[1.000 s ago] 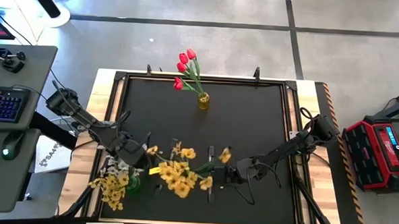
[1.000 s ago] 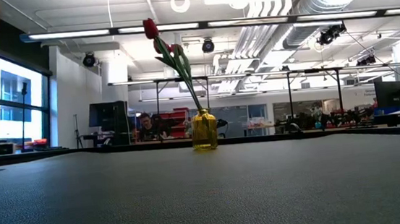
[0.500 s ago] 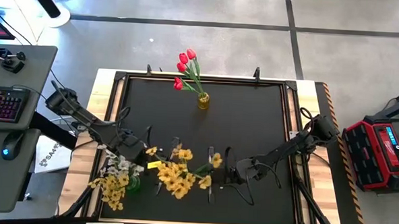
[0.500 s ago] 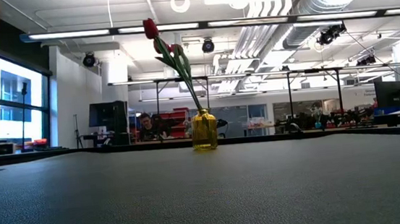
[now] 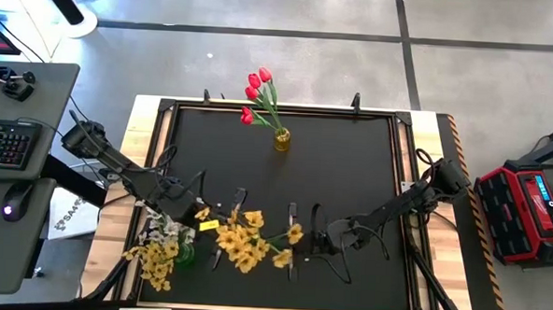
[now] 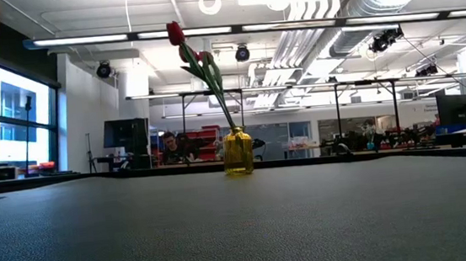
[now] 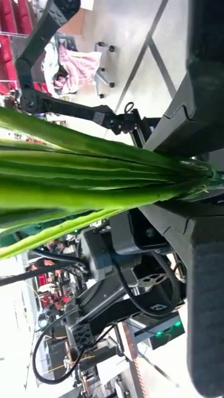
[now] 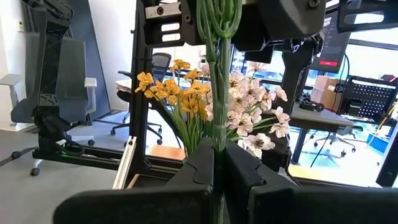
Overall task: Sort flowers into vase by color
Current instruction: Put the yellow flowers into the green vase
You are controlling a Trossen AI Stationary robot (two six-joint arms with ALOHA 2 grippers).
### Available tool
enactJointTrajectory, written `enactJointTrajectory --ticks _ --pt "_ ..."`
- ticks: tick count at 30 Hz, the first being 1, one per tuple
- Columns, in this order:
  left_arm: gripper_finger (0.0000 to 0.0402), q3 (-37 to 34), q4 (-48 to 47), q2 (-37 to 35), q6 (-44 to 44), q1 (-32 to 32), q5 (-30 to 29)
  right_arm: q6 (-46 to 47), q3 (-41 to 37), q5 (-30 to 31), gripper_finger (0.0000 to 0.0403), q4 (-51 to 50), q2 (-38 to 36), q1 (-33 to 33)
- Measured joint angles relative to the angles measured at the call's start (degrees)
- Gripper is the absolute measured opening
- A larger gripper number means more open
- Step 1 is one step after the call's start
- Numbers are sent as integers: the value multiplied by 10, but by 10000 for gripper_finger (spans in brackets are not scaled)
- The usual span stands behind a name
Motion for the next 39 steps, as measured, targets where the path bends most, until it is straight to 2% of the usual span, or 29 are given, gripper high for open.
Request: enactJointTrajectory --ticks 5,10,15,19,27,31,39 --pt "105 0 -26 -2 16 0 0 0 0 0 0 0 0 0" --pt "146 0 -58 -13 11 0 3 0 0 0 0 0 0 0" --pt "194 1 -61 -11 -3 5 55 0 0 0 0 0 0 0" --pt "215 1 -57 10 -24 24 79 0 0 1 0 -1 0 0" --pt "220 1 -30 20 -11 43 100 0 0 1 0 1 0 0" --pt "221 1 -56 15 -11 45 103 0 0 0 0 2 0 0" --pt "221 1 -140 -39 -11 19 44 -9 0 0 0 2 0 0"
